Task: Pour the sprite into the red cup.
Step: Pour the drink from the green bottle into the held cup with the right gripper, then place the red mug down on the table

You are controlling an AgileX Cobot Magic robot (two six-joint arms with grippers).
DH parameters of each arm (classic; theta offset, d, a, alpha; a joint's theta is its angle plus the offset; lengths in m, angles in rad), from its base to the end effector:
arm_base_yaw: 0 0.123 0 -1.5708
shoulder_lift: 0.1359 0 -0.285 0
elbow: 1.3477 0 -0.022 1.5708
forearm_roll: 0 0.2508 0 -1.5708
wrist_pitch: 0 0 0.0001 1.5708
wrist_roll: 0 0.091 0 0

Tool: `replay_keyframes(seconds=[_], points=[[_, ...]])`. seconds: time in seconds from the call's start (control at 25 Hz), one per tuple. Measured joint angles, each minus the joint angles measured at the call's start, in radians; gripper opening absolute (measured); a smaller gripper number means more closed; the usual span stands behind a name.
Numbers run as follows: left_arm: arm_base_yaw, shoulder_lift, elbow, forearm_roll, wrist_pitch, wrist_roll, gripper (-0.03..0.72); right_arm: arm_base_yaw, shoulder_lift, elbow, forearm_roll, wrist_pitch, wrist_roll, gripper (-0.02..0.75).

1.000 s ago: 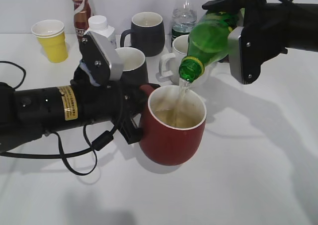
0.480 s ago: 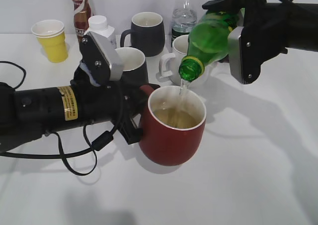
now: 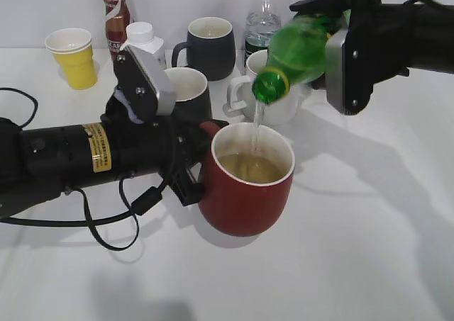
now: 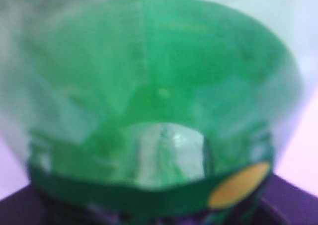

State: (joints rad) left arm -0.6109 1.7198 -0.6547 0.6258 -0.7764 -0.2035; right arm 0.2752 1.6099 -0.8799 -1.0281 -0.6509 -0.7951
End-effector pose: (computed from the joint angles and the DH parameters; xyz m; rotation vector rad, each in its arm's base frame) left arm 0.2388 -0.2127 0.1758 1.0674 1.5675 -0.6277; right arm 0.3130 0.1374 0.2502 -1.7102 0.6525 -0.5248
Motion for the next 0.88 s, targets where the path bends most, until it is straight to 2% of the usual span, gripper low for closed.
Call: replay_keyframes(seconds=[0.4,0.6,0.72,0.88], points=[[0.002,-0.054,0.015,-0.114,-0.026,0.002,0.075,0.000,-0.001,0.000,-0.017,-0.010,0.505,0.438],[0.043,-0.141,0.049,-0.174,-0.012,0.002,0.075,0.000,-0.001,0.000,-0.011,-0.025,0.820,0.438],[0.084,-0.215,0.055,-0.209,0.060,0.002,0.075,0.000,-0.001,0.000,0.063,-0.047,1.009,0.438],[0.171,-0.306,0.058,-0.224,0.163,0.002,0.074,0.000,-0.001,-0.001,0.244,-0.058,1.080,0.438]])
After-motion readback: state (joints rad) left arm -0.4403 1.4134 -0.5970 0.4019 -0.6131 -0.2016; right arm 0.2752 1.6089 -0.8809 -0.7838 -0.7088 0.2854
